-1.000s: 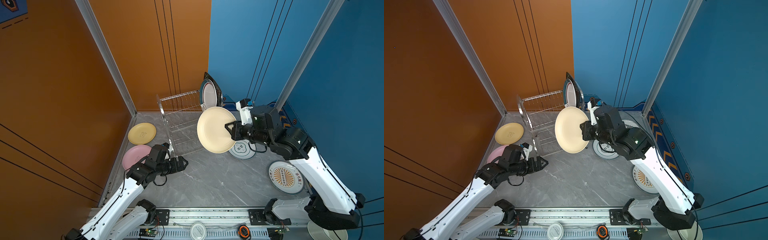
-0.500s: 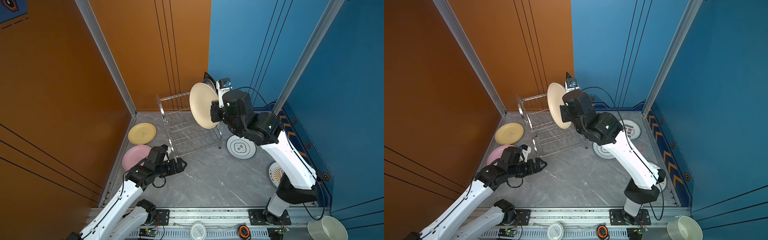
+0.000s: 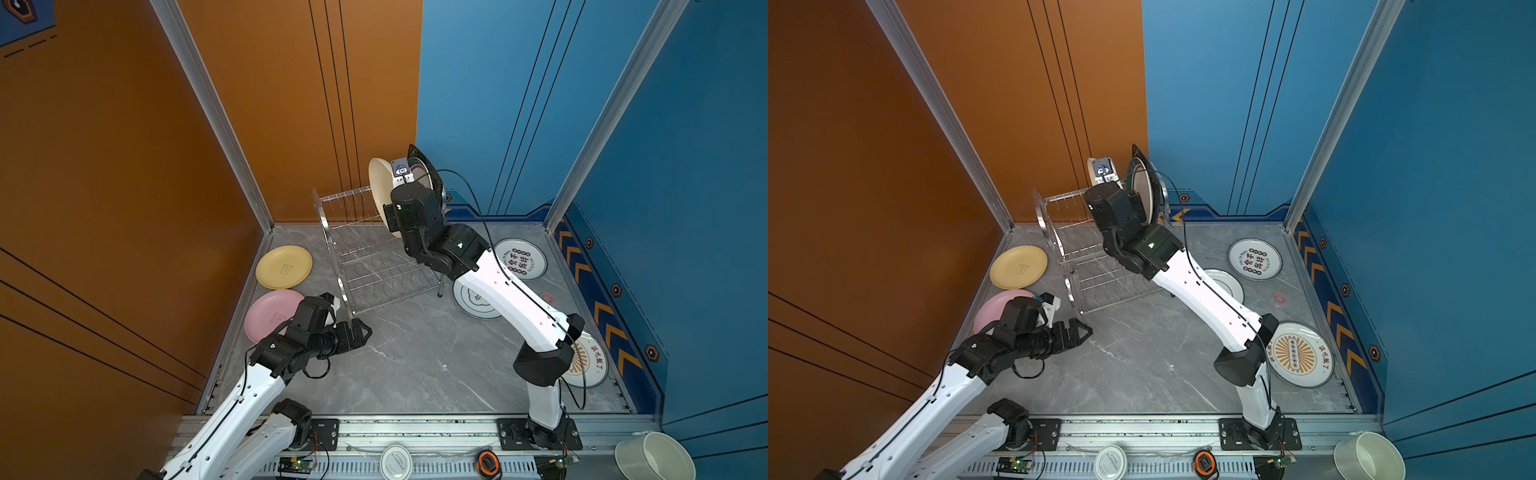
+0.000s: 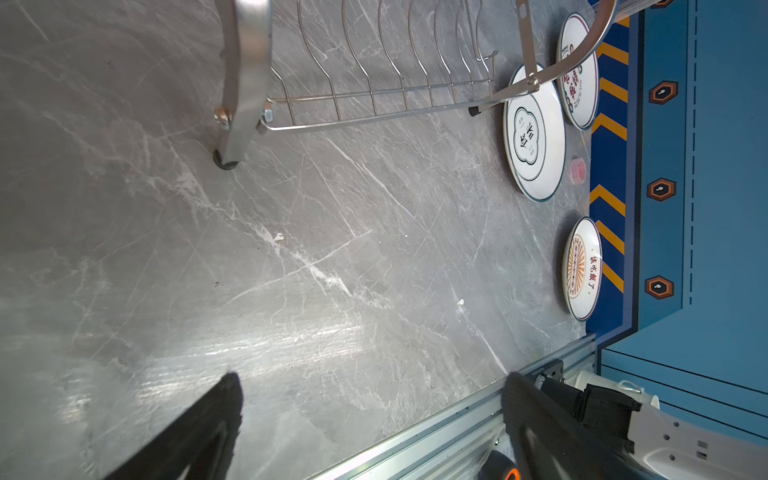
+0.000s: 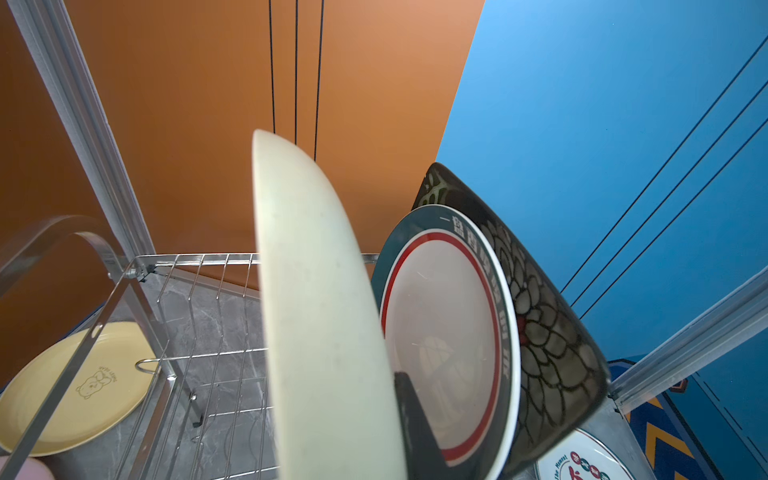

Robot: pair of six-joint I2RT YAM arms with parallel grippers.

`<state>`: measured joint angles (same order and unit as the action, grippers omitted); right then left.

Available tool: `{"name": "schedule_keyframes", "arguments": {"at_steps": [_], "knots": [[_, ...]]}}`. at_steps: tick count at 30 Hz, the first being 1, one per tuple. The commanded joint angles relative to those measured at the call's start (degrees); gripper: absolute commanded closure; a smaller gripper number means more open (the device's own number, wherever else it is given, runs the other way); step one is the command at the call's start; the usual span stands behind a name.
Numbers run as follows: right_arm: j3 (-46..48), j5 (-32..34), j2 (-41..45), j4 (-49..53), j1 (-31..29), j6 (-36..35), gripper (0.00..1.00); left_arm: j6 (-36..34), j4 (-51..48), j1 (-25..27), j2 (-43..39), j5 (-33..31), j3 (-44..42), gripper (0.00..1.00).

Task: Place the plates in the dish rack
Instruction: 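Lift the cream plate upright and carry it to the rack with the right gripper, then lower the cream plate into the rack beside the green-rimmed plate and release it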

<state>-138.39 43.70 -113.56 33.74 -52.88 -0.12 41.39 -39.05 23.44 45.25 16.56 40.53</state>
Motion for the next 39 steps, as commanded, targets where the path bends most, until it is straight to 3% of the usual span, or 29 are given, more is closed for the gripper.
{"name": "schedule_keyframes", "arguments": {"at_steps": [1, 20, 39], "knots": [[-2.80, 2.79, -0.65, -5.99, 1.70, -2.91, 0.97, -1.18, -1.05, -0.72, -1.03, 1.54, -0.81, 0.02], [-3.75, 2.81, -4.89, -7.60, 5.48, -4.71, 0.97, -1.57, -1.12, -2.57, -1.13, 2.80, -0.91, 0.02], [-1.23, -0.30, -6.51, -4.84, 7.36, -1.48, 0.97, -0.74, -1.11, -2.74, -1.52, 2.35, -0.87, 0.02]]}}
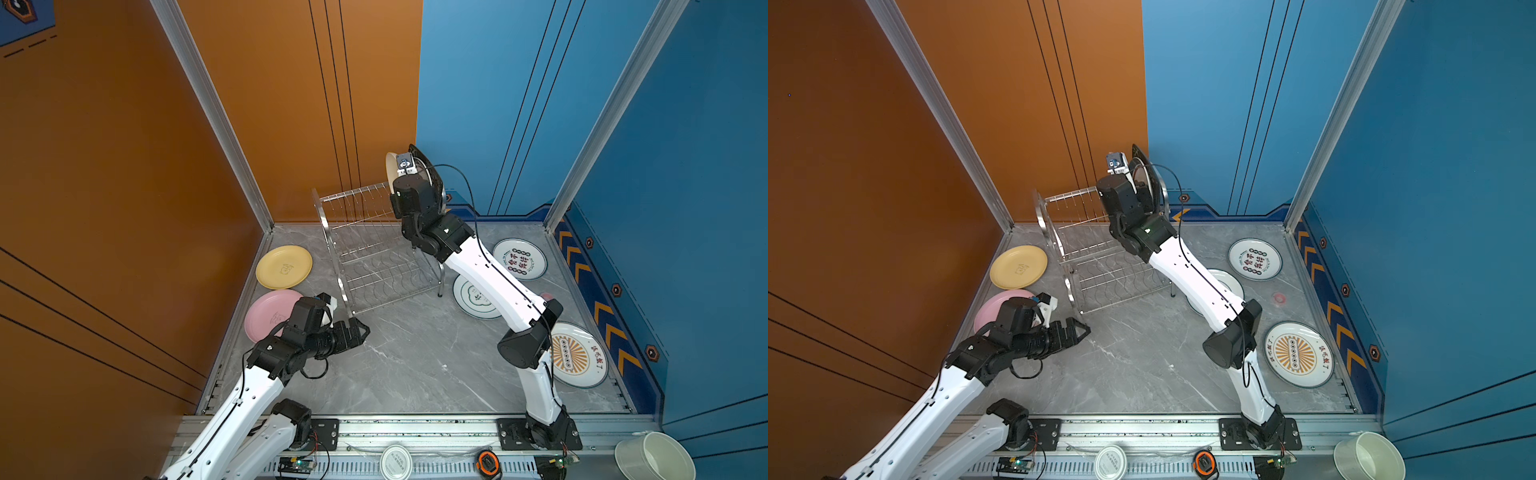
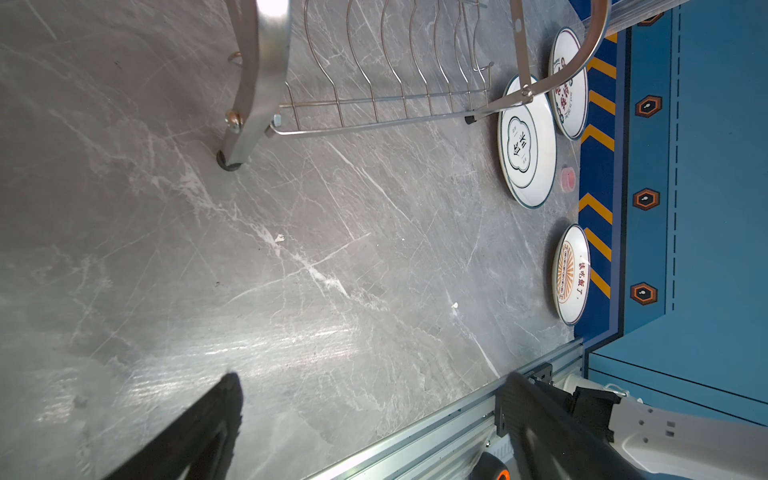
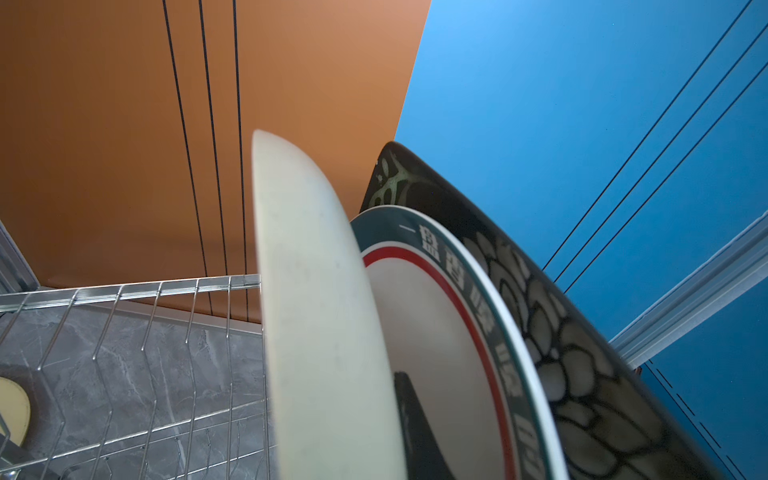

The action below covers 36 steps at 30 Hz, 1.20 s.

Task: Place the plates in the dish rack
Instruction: 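Lower the cream plate into the rack beside the green-rimmed plate and release it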

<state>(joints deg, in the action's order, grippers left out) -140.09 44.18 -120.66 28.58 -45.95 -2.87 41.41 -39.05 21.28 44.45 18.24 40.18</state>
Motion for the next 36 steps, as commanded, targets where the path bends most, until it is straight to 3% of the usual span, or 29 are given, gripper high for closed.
{"name": "schedule_keyframes", "arguments": {"at_steps": [1, 15, 27, 36], "knots": [[0.65, -0.81, 0.60, 0.51, 0.52, 1.36, 0.97, -0.80, -1.12, -0.58, -0.65, 0.72, -0.50, 0.02], [7.43, -1.73, 4.77, 0.87, 0.70, 2.35, 0.90, -0.52, -1.16, -0.45, -0.85, 0.75, -0.28, 0.02], [9.84, -1.91, 7.78, 0.94, -0.07, 2.19, 0.61, -0.32, -1.85, -0.10, -2.17, 0.46, -0.45, 0.02], [10.73, -1.48, 11.29, 1.46, -1.71, 1.80, 0.50, 0.07, -2.26, 0.51, -3.06, -0.30, -0.33, 0.02]]}}
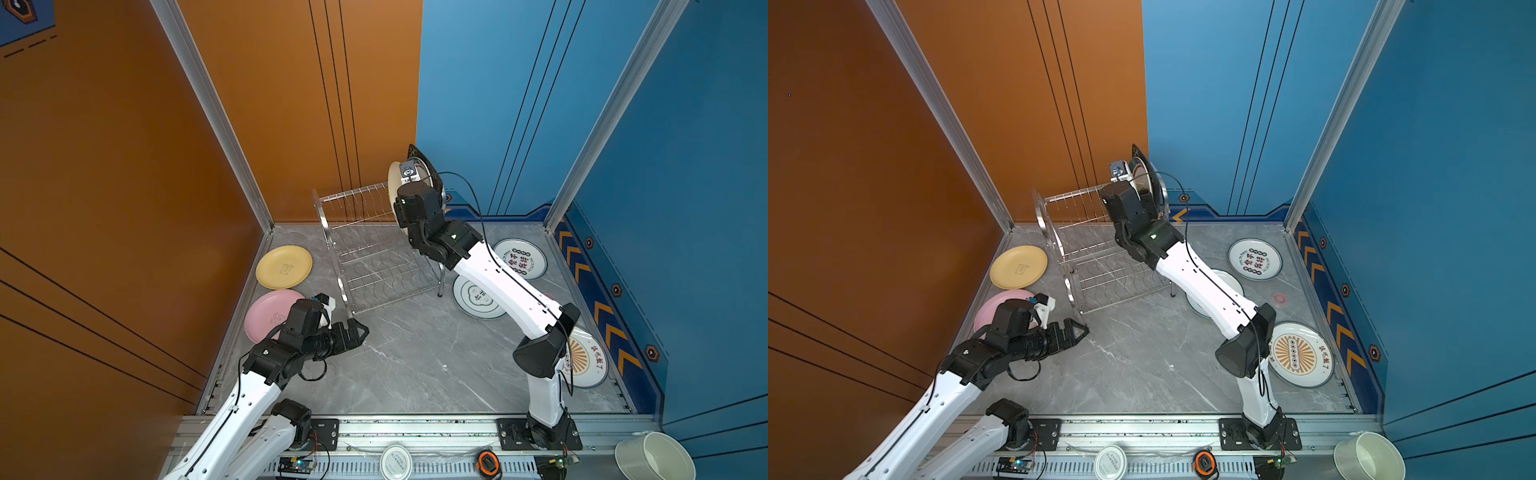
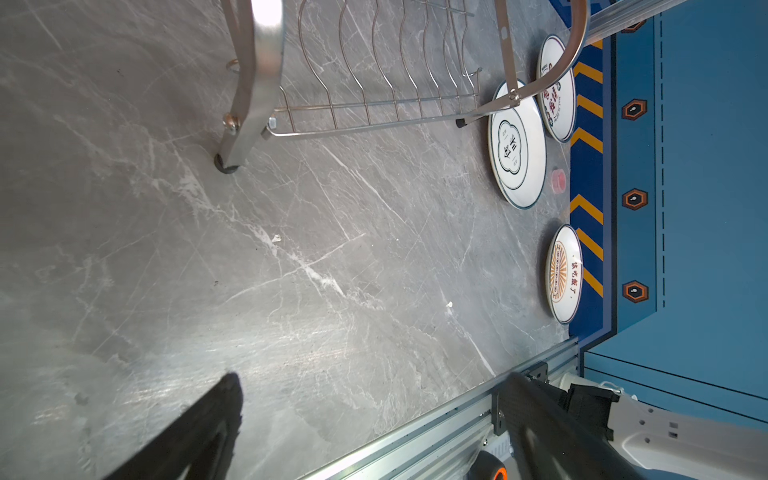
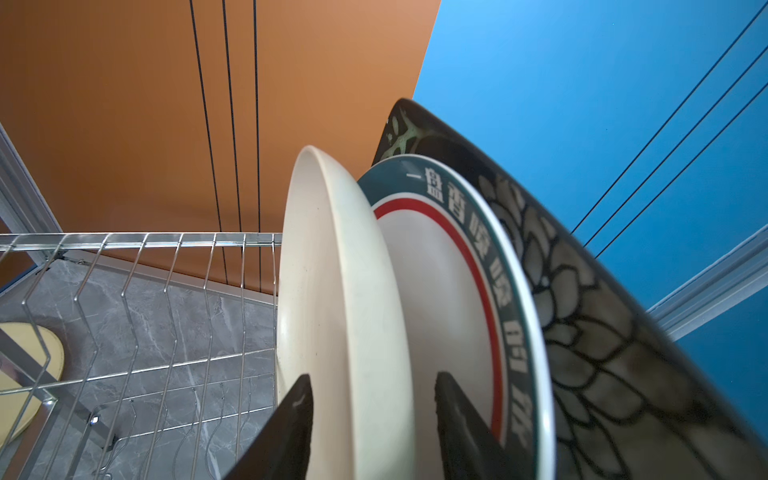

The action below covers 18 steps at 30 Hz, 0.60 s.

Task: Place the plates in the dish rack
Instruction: 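Lower the cream plate into the rack beside the green-rimmed plate and release it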

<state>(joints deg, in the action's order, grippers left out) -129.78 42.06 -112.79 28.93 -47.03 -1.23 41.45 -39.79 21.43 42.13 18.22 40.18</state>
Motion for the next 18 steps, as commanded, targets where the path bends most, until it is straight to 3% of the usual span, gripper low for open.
{"name": "schedule_keyframes", "arguments": {"at_steps": [1, 10, 18], "knots": [[0.40, 0.65, 3.80, 1.36, -0.85, 0.25, 0.49, 0.14, -1.47, 0.45, -0.90, -0.38, -0.36, 0.02], [3.29, -0.56, 9.92, 5.08, -3.65, 3.62, 0.45, 0.30, -1.52, 1.72, -1.26, -1.77, -0.04, 0.02], [15.08, -3.98, 21.18, 10.26, -5.73, 14.32, 0.43, -0.21, -1.50, 3.86, 0.16, -3.52, 1.36, 0.02]]}}
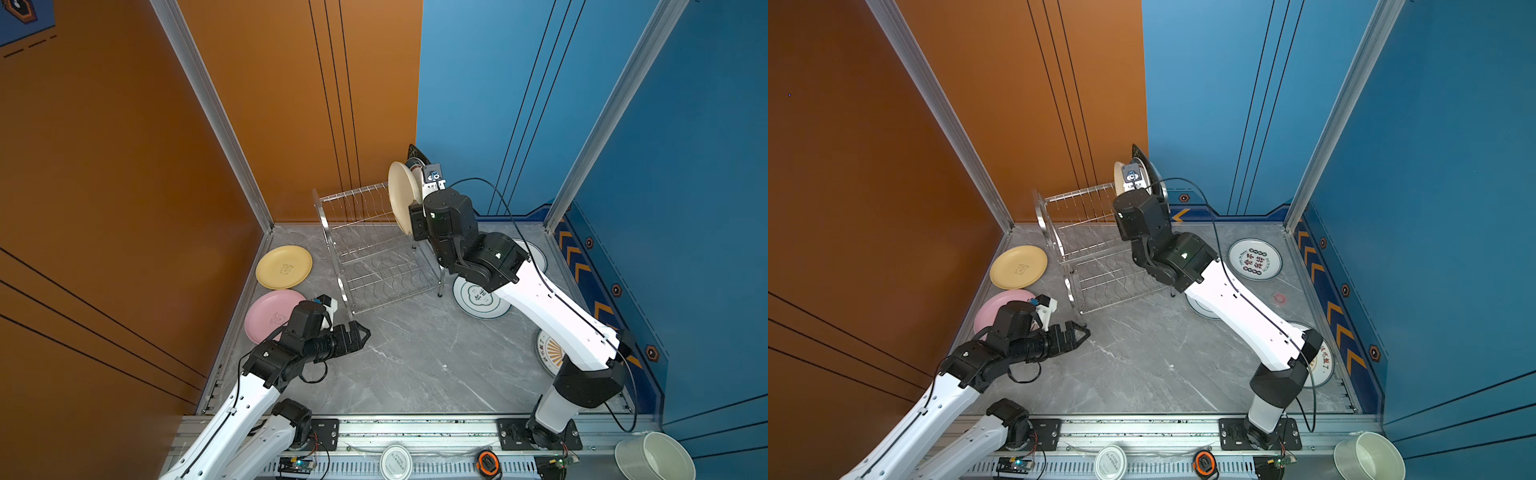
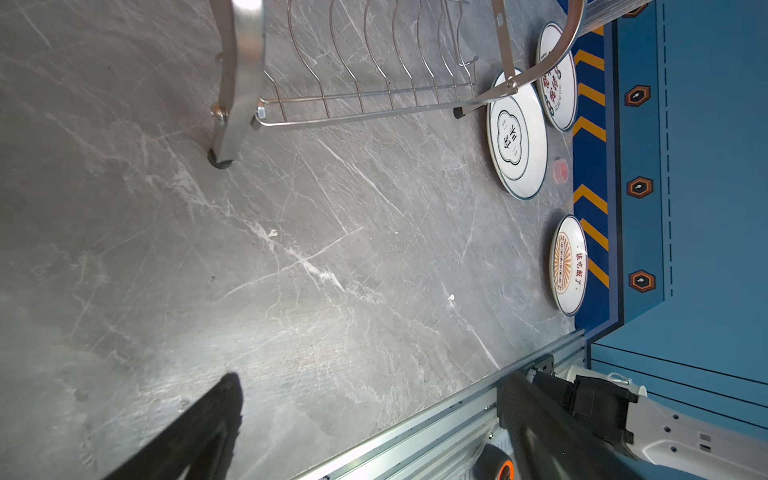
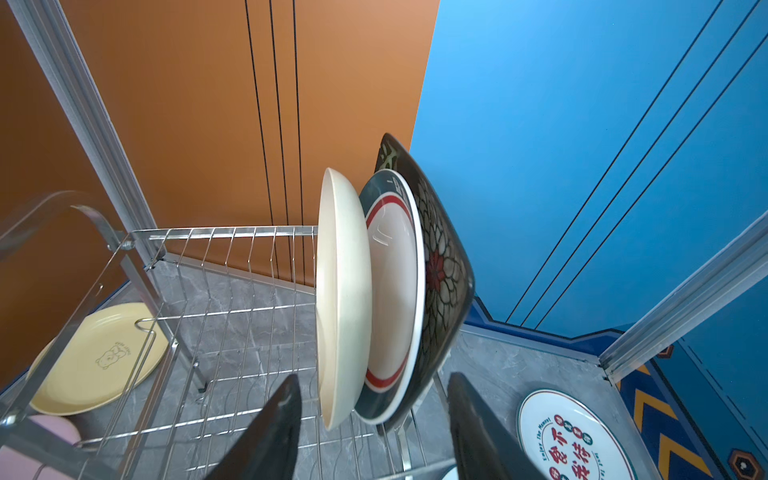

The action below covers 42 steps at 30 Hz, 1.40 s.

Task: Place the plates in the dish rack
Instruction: 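Lower the cream plate into the rack beside the green-rimmed plate and release it, then withdraw the open right gripper from the rack toward the white plates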

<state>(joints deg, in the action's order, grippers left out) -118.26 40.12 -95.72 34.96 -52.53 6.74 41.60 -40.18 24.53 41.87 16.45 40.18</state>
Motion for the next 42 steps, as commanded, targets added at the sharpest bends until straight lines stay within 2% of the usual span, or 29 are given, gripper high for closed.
{"name": "schedule_keyframes", "arguments": {"at_steps": [1, 8, 15, 19, 22, 25, 33, 37, 42], "knots": [[5.56, -2.44, 5.78, 4.95, -0.28, 7.92, 0.43, -0.47, -1.10, 1.23, 0.68, -2.09, 1.59, 0.02], [22.03, -5.92, 18.26, 9.16, 1.09, 19.77, 0.43, -0.64, -1.01, 3.70, 2.54, -3.49, 2.51, 0.02], [34.71, -8.56, 28.51, 14.29, 4.53, 27.97, 0.42, -1.04, -0.13, 5.39, 4.57, -4.38, 2.98, 0.02], [41.88, -13.80, 33.64, 14.43, 11.58, 30.67, 0.42, -1.00, 1.00, 6.25, 5.65, -4.53, 2.80, 0.02], [45.79, -18.47, 35.55, 14.22, 19.25, 29.64, 0.40, -0.65, 2.15, 6.79, 6.55, -4.08, 2.43, 0.02], [50.16, -25.88, 36.39, 12.00, 28.00, 27.95, 0.37, -0.56, 2.72, 7.41, 7.21, -4.14, 2.03, 0.02], [59.00, -41.82, 32.18, 1.63, 47.51, 24.14, 0.27, 0.67, 4.05, 8.73, 7.91, -3.76, 1.48, 0.02], [59.31, -46.51, 24.85, -3.23, 52.42, 22.40, 0.24, 0.77, 5.43, 8.99, 8.71, -3.32, 0.70, 0.02], [56.89, -50.88, 15.52, -8.24, 55.74, 21.82, 0.20, 1.27, 8.13, 9.37, 10.48, -2.97, 0.33, 0.02]]}}
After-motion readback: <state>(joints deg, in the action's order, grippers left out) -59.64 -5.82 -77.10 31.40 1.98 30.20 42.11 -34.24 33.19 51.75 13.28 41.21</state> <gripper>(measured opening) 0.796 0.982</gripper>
